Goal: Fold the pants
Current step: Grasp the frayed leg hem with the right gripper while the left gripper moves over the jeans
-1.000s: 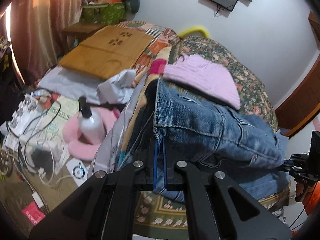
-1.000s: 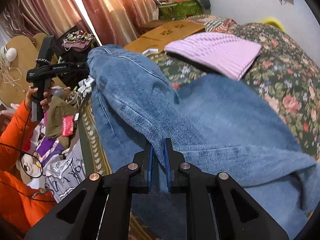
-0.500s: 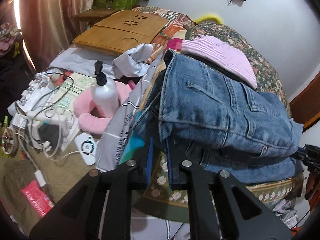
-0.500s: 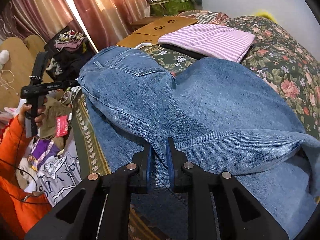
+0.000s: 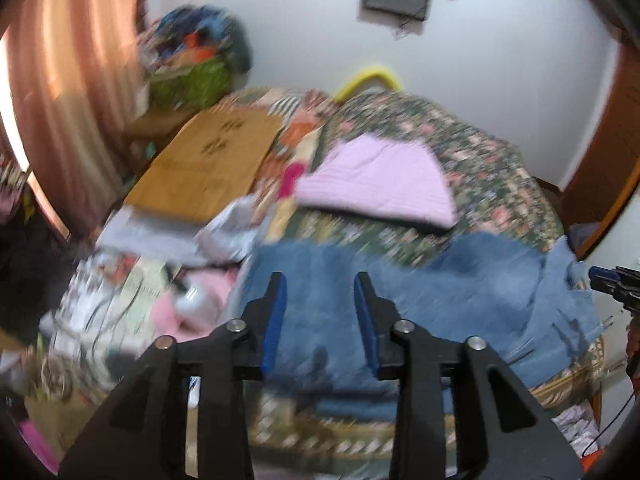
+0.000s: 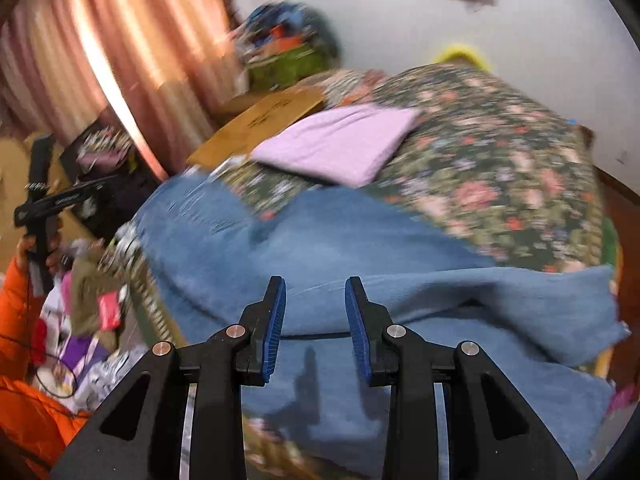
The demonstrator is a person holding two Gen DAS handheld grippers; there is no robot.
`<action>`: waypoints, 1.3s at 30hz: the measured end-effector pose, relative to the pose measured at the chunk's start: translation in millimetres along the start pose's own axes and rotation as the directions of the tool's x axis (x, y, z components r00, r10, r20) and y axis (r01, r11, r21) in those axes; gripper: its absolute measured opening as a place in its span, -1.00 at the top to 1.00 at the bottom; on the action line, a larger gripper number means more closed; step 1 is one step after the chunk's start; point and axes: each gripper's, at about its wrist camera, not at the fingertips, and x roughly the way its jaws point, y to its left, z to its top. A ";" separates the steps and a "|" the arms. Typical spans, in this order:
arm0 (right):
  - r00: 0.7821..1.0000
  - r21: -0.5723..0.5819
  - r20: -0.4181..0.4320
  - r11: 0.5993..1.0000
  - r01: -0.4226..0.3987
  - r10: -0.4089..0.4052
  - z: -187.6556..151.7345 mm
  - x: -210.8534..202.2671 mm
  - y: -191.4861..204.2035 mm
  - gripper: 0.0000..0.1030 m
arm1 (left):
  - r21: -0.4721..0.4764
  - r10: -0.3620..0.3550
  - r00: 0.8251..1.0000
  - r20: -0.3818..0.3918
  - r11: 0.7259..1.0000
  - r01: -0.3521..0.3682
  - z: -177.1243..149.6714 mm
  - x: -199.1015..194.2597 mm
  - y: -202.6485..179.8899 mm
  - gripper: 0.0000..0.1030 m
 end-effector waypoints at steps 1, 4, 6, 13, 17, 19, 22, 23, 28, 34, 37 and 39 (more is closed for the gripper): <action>1.000 0.017 0.012 1.000 0.024 -0.025 0.9 -5.6 -10.5 0.45 | 0.018 -0.017 1.000 0.013 1.000 0.017 10.5 2.1 -13.5 0.20; 0.993 0.072 0.041 0.991 0.109 -0.112 2.8 -23.2 -45.0 0.44 | 0.055 -0.066 0.997 0.038 0.996 0.064 34.1 12.1 -48.5 0.04; 0.983 0.112 0.053 0.979 0.170 -0.176 4.7 -33.0 -71.2 0.43 | 0.079 -0.100 0.994 0.042 0.992 0.097 47.1 24.3 -73.6 -0.02; 0.939 0.229 0.017 0.915 0.331 -0.344 6.3 -46.0 -160.2 0.39 | 0.136 -0.186 0.981 -0.050 0.972 0.192 77.8 93.9 -156.5 -0.03; 0.922 0.304 -0.025 0.876 0.376 -0.387 3.2 -33.2 -207.6 0.13 | 0.167 -0.211 0.971 -0.110 0.959 0.228 82.3 130.3 -193.4 -0.03; 0.924 0.341 -0.056 0.862 0.374 -0.378 0.6 -20.8 -231.6 0.13 | 0.189 -0.222 0.965 -0.140 0.951 0.246 80.4 147.6 -210.1 -0.03; 0.924 0.375 -0.101 0.846 0.378 -0.369 0.3 6.8 -259.2 0.13 | 0.214 -0.230 0.956 -0.181 0.940 0.266 78.7 171.0 -229.4 -0.03; 0.922 0.380 -0.114 0.842 0.384 -0.370 0.5 15.6 -266.7 0.13 | 0.225 -0.228 0.954 -0.194 0.936 0.270 77.2 178.7 -234.3 -0.03; 0.921 0.428 -0.185 0.815 0.390 -0.343 4.4 60.8 -301.4 0.13 | 0.237 -0.230 0.942 -0.243 0.928 0.287 75.3 206.4 -244.3 -0.03; 0.923 0.486 -0.260 0.787 0.379 -0.284 -5.7 96.1 -322.5 -0.01 | 0.203 -0.236 0.928 -0.289 0.932 0.300 70.9 230.2 -242.0 -0.03; 0.919 0.457 -0.249 0.800 0.390 -0.305 -7.0 98.6 -317.2 -0.05 | 0.212 -0.228 0.928 -0.293 0.931 0.296 67.6 235.4 -243.2 -0.03; 0.918 0.457 -0.255 0.799 0.391 -0.303 -7.8 101.8 -316.9 -0.06 | 0.230 -0.216 0.931 -0.296 0.929 0.289 65.4 237.1 -245.9 -0.03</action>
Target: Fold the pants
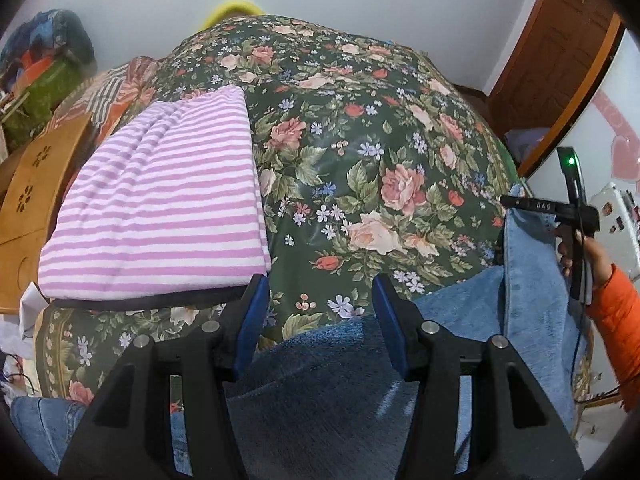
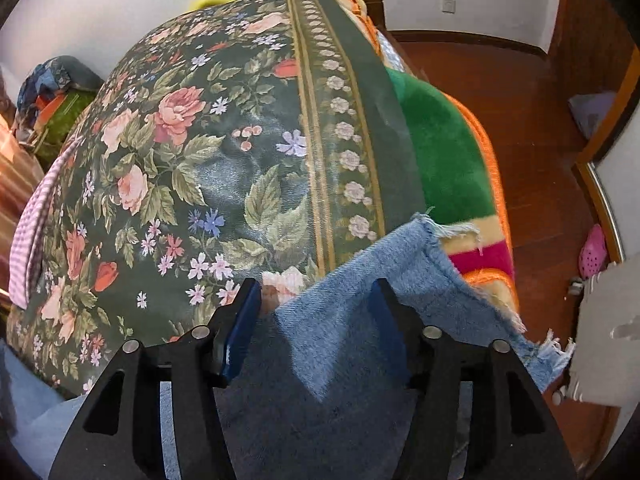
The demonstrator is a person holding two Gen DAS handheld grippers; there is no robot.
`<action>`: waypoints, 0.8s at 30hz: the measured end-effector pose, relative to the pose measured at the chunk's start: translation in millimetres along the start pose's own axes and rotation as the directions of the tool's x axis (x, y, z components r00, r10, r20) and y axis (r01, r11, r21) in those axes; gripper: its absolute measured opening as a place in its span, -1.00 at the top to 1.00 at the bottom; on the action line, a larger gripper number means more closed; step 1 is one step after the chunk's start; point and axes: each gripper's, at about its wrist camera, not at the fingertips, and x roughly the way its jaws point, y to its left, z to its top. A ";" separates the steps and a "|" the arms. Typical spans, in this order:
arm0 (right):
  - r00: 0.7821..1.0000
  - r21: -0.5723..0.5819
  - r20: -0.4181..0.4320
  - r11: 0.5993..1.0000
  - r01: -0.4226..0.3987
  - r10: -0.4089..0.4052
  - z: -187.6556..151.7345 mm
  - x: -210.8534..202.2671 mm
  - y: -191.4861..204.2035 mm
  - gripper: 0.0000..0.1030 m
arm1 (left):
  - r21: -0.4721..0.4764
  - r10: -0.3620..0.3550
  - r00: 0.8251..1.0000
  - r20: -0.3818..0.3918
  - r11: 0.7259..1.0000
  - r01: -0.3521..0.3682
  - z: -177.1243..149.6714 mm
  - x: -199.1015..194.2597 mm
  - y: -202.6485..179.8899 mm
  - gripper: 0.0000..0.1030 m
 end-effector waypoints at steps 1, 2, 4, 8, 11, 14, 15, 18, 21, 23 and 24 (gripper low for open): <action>1.000 -0.004 -0.002 1.000 0.008 -0.008 -0.5 1.7 0.5 -0.02 | 0.009 0.006 1.000 -0.001 1.000 -0.006 -0.8 0.9 -1.8 -0.03; 1.000 -0.011 -0.004 1.000 0.014 -0.014 -0.7 3.6 0.6 0.04 | 0.014 0.006 1.000 -0.001 1.000 -0.006 -1.5 1.2 -3.6 -0.03; 1.000 -0.006 -0.008 1.000 0.017 -0.017 -1.6 5.6 -2.2 0.21 | 0.023 -0.004 1.000 -0.001 1.000 0.004 -3.4 -0.2 -7.4 -0.03; 1.000 0.023 -0.007 1.000 -0.016 0.016 -1.8 -0.5 -15.9 0.65 | 0.032 -0.018 1.000 0.002 0.999 0.018 -6.1 -7.9 -14.6 -0.03; 0.998 0.050 0.008 0.997 -0.055 0.054 -4.6 -11.7 -23.8 0.81 | 0.042 -0.036 0.999 0.002 0.998 0.036 -8.6 -17.4 -21.8 -0.03; 0.996 0.059 0.056 0.996 -0.069 0.066 -12.4 -38.2 -31.5 0.83 | 0.065 -0.063 0.998 -0.001 0.996 0.063 -13.7 -28.4 -33.8 -0.03; 0.995 0.065 0.067 0.995 -0.077 0.073 -14.6 -45.1 -31.1 0.84 | 0.075 -0.070 0.998 -0.003 0.995 0.070 -15.6 -31.6 -38.4 -0.03; 0.990 0.052 0.119 0.995 -0.084 0.078 -22.3 -78.0 -35.7 0.84 | 0.103 -0.091 0.996 -0.013 0.990 0.092 -21.1 -38.8 -53.7 -0.10; 0.984 0.029 0.157 0.996 -0.087 0.081 -31.7 -106.1 -37.2 0.85 | 0.106 -0.136 0.990 -0.026 0.985 0.138 -27.3 -44.4 -69.2 -0.16; 0.981 0.018 0.175 0.996 -0.090 0.086 -27.8 -113.8 -32.2 0.87 | 0.115 -0.169 0.985 -0.046 0.978 0.173 -32.8 -45.3 -80.5 -0.16; 0.979 0.010 0.187 0.996 -0.090 0.086 -27.2 -117.7 -29.5 0.87 | 0.118 -0.183 0.981 -0.056 0.975 0.189 -36.5 -44.4 -87.2 -0.16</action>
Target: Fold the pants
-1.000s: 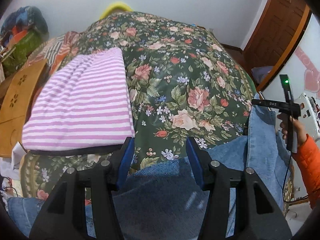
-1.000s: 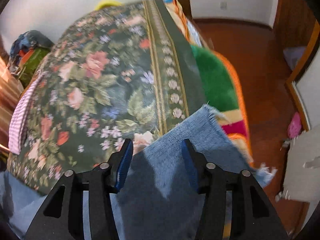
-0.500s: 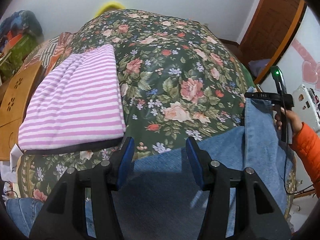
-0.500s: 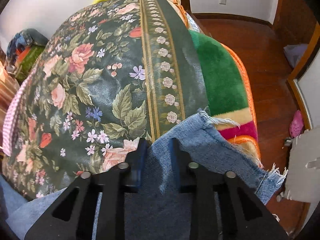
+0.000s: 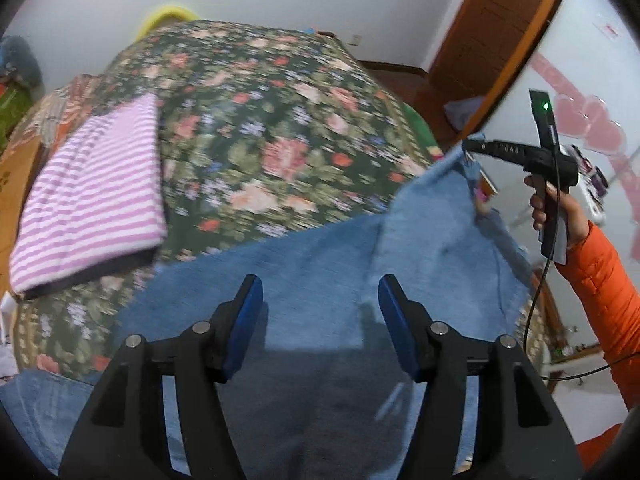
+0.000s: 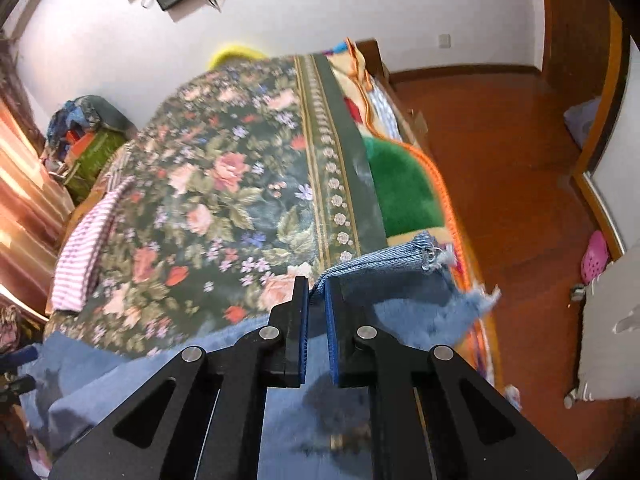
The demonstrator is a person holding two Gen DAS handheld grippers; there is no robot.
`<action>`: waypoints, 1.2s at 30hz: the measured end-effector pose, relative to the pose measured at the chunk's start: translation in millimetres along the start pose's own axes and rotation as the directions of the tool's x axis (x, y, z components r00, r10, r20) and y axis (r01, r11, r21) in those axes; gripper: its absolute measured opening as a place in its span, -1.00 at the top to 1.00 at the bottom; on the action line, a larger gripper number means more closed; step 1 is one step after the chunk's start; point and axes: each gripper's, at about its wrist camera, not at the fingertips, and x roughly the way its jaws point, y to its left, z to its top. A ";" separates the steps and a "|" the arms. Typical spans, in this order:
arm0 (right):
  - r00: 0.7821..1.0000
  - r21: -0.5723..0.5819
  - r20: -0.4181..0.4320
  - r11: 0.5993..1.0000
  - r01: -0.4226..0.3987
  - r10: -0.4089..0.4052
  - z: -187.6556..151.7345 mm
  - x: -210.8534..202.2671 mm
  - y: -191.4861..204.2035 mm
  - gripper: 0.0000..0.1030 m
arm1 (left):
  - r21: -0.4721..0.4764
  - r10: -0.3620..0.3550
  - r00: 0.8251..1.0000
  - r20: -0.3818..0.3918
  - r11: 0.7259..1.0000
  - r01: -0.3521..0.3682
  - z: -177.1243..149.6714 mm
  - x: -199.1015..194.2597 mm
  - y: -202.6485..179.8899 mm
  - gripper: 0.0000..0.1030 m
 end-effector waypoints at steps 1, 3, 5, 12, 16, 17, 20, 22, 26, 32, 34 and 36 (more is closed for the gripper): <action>1.000 -0.006 0.009 1.000 -0.001 0.001 1.8 -3.3 0.8 0.87 | 0.005 -0.012 1.000 -0.008 1.000 0.012 -1.9 2.6 -4.7 -0.16; 0.999 -0.016 0.032 1.000 -0.002 0.003 -1.5 -10.9 7.9 0.90 | 0.015 -0.030 0.999 -0.031 0.999 0.030 -5.5 10.0 -13.5 -0.16; 0.999 -0.019 0.046 1.000 -0.009 0.010 -1.5 -13.5 12.7 0.90 | 0.019 -0.055 0.996 -0.063 0.998 0.057 -9.5 19.9 -21.2 -0.16; 1.000 -0.010 0.018 1.000 0.011 -0.011 -13.1 -18.2 13.4 0.89 | 0.034 -0.066 0.992 -0.105 0.997 0.070 -18.5 47.4 -33.5 -0.08; 0.999 0.010 -0.047 1.000 0.014 -0.013 -10.1 6.7 5.8 0.86 | 0.041 -0.096 0.990 -0.101 0.994 0.101 -17.3 45.9 -32.0 0.18; 0.998 0.022 -0.063 1.000 0.008 -0.006 -9.0 13.5 2.2 0.81 | 0.036 -0.101 0.990 -0.100 0.994 0.105 -16.7 46.3 -30.1 0.21; 0.996 0.049 -0.092 0.999 0.011 -0.007 -2.7 40.7 -3.4 0.47 | 0.009 -0.126 0.988 -0.093 0.992 0.127 -15.3 47.3 -23.0 0.33; 0.995 0.054 -0.102 0.998 0.027 -0.021 1.9 59.1 -2.1 0.25 | -0.010 -0.144 0.986 -0.087 0.990 0.144 -14.2 48.2 -18.8 0.37; 0.986 0.065 -0.164 0.997 0.049 -0.037 11.9 96.7 3.1 0.10 | -0.019 -0.159 0.984 -0.078 0.987 0.158 -13.7 50.3 -15.3 0.44; 0.974 0.037 -0.216 0.997 0.071 -0.062 9.9 134.6 16.9 -0.30 | -0.009 -0.148 0.988 -0.053 0.989 0.147 -11.6 55.3 -14.3 0.47; 0.975 0.025 -0.211 0.997 0.078 -0.071 8.8 139.3 19.4 -0.35 | 0.001 -0.141 0.989 -0.048 0.990 0.141 -11.1 56.7 -15.3 0.47; 0.973 0.001 -0.211 0.995 0.095 -0.093 8.1 142.5 20.7 -0.21 | 0.011 -0.136 0.990 -0.041 0.991 0.136 -10.8 57.1 -16.8 0.47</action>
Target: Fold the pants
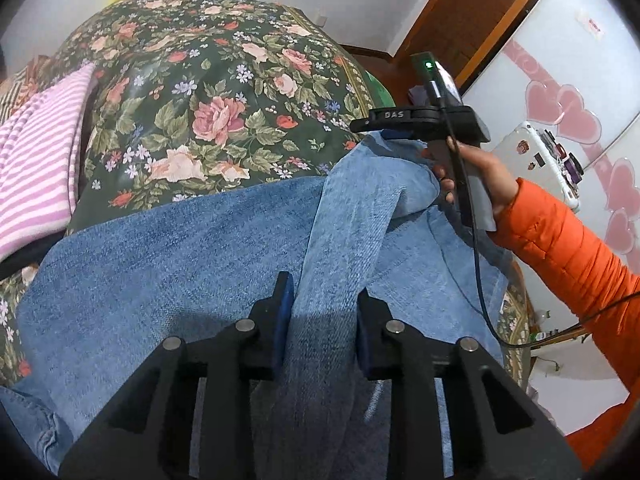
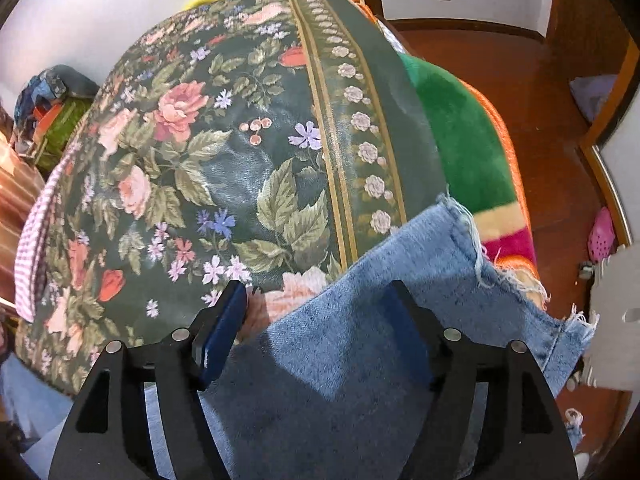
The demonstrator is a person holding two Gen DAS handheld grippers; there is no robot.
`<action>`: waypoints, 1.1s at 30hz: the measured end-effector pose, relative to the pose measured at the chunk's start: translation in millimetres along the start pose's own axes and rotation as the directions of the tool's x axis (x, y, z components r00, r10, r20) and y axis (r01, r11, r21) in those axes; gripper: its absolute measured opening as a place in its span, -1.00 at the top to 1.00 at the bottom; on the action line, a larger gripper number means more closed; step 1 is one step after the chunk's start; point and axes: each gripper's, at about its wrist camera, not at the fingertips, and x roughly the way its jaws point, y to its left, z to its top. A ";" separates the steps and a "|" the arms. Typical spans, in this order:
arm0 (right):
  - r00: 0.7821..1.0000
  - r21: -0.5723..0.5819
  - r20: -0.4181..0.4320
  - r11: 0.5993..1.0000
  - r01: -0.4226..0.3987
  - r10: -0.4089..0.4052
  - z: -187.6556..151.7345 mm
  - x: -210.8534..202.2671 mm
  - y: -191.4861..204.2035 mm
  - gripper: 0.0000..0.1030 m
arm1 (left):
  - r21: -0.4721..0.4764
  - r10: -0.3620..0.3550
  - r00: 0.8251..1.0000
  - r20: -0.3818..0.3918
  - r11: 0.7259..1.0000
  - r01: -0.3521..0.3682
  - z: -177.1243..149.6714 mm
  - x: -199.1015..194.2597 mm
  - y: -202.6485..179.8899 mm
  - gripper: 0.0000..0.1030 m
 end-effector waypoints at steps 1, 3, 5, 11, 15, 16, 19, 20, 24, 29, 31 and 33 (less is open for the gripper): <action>1.000 -0.007 0.001 1.000 0.018 -0.018 0.8 0.3 -0.3 -0.10 | 0.003 0.000 1.000 0.002 1.000 0.000 0.2 0.4 -0.3 0.47; 0.999 -0.005 0.003 0.999 0.036 -0.036 -0.1 -1.2 -6.8 0.40 | 0.006 -0.002 1.000 0.006 1.000 0.002 0.4 0.4 -0.8 0.51; 1.000 0.011 0.001 1.000 0.012 -0.012 -0.4 -4.1 -18.1 0.64 | 0.009 -0.006 1.000 0.008 1.000 0.006 0.4 0.4 -1.3 0.56; 0.998 0.045 0.028 0.998 -0.053 0.051 -10.7 -32.5 -32.0 0.84 | 0.049 0.008 1.000 0.021 0.999 -0.009 -0.7 -7.9 -12.4 0.77; 0.992 0.041 0.099 0.996 -0.081 0.076 -22.8 -75.3 -36.9 0.86 | 0.091 0.017 0.999 0.043 0.996 -0.021 -3.5 -21.6 -25.5 0.81; 0.990 0.038 0.116 0.996 -0.083 0.078 -25.1 -85.9 -37.9 0.86 | 0.104 0.021 0.999 0.049 0.994 -0.026 -4.9 -26.2 -30.5 0.81; 0.980 0.029 0.176 0.995 -0.094 0.088 -37.2 -124.6 -44.3 0.86 | 0.128 0.027 0.998 0.059 0.991 -0.034 -9.3 -35.5 -42.2 0.81; 0.977 0.030 0.191 0.995 -0.099 0.092 -38.7 -133.4 -47.1 0.86 | 0.134 0.031 0.998 0.061 0.990 -0.039 -10.8 -37.5 -45.8 0.81; 0.960 0.040 0.259 0.991 -0.124 0.110 -51.1 -169.9 -54.8 0.86 | 0.152 0.053 0.996 0.069 0.986 -0.063 -20.1 -45.4 -59.1 0.81; 0.947 0.044 0.305 0.992 -0.121 0.102 -86.0 -197.2 -59.2 0.86 | 0.164 0.074 0.996 0.057 0.983 -0.083 -33.7 -48.5 -67.9 0.81; 0.947 0.056 0.305 0.991 -0.123 0.101 -103.0 -199.7 -62.9 0.86 | 0.176 0.090 0.995 0.051 0.980 -0.097 -38.8 -45.9 -71.4 0.81; 0.949 0.074 0.299 0.989 -0.126 0.099 -121.8 -200.1 -69.3 0.86 | 0.190 0.108 0.993 0.047 0.975 -0.115 -44.1 -42.6 -74.7 0.81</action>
